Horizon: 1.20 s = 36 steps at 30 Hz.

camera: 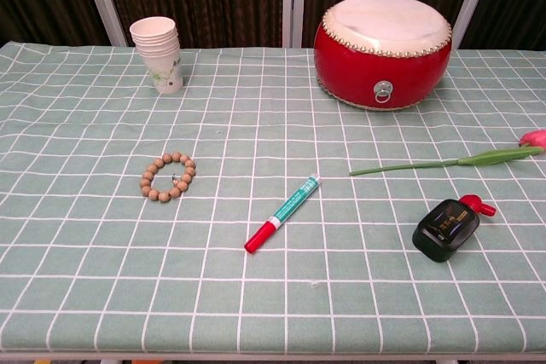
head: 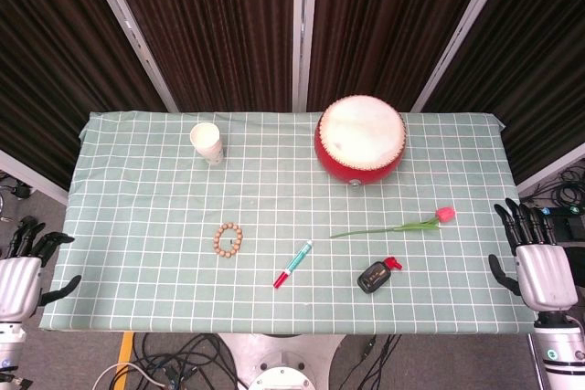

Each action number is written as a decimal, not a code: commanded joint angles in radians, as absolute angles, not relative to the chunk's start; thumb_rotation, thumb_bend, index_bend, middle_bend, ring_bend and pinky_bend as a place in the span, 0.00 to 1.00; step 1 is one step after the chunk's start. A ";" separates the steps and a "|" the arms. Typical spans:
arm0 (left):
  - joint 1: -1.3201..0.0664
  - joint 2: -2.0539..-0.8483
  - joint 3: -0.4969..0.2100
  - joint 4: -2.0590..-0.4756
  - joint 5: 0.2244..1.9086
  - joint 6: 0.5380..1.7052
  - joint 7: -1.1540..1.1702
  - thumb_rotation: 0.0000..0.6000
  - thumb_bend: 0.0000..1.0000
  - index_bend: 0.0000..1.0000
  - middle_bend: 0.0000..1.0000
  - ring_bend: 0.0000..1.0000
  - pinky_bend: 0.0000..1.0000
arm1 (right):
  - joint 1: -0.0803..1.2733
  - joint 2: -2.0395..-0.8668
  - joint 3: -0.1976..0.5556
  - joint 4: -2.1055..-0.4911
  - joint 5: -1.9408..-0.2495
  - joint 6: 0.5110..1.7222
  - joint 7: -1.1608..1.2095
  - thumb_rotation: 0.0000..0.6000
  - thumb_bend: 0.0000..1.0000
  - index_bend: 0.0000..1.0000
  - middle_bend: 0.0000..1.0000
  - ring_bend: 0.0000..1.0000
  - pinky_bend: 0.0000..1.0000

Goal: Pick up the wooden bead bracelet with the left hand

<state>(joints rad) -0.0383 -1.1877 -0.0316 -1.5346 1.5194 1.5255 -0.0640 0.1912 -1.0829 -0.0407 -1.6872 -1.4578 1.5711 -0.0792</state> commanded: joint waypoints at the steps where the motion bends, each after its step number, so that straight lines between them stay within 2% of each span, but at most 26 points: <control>1: -0.040 -1.192 -0.036 -1.537 1.506 1.519 -0.052 1.00 0.18 0.29 0.25 0.09 0.03 | 0.188 -1.089 -0.033 -1.686 -1.455 1.553 -0.083 1.00 0.31 0.00 0.00 0.00 0.00; 9: -0.039 -1.199 -0.040 -1.534 1.499 1.523 -0.048 1.00 0.18 0.29 0.25 0.09 0.03 | 0.175 -1.084 -0.016 -1.692 -1.459 1.525 -0.074 1.00 0.32 0.00 0.00 0.00 0.00; 20: -0.072 -1.185 -0.041 -1.532 1.544 1.509 -0.048 1.00 0.18 0.29 0.25 0.09 0.03 | 0.137 -1.068 0.001 -1.700 -1.483 1.550 -0.063 1.00 0.32 0.00 0.00 0.00 0.00; 23: -0.122 -1.174 -0.040 -1.520 1.605 1.477 -0.060 1.00 0.18 0.30 0.26 0.09 0.03 | 0.129 -1.064 0.011 -1.699 -1.494 1.567 -0.059 1.00 0.32 0.00 0.00 0.00 0.00; 29: -0.289 -1.178 -0.037 -1.468 1.732 1.329 -0.134 1.00 0.18 0.35 0.30 0.09 0.03 | 0.124 -1.055 0.029 -1.713 -1.522 1.585 -0.065 1.00 0.32 0.00 0.00 0.00 0.00; 36: -0.479 -1.302 -0.024 -1.340 1.861 1.203 -0.190 1.00 0.18 0.42 0.37 0.09 0.02 | 0.110 -1.046 0.039 -1.724 -1.517 1.581 -0.061 1.00 0.31 0.00 0.00 0.00 0.00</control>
<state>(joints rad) -0.4212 -1.2485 -0.0320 -1.3932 1.8295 1.2539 -0.1636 0.1103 -1.0469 0.0381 -1.7232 -1.5173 1.5819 -0.0608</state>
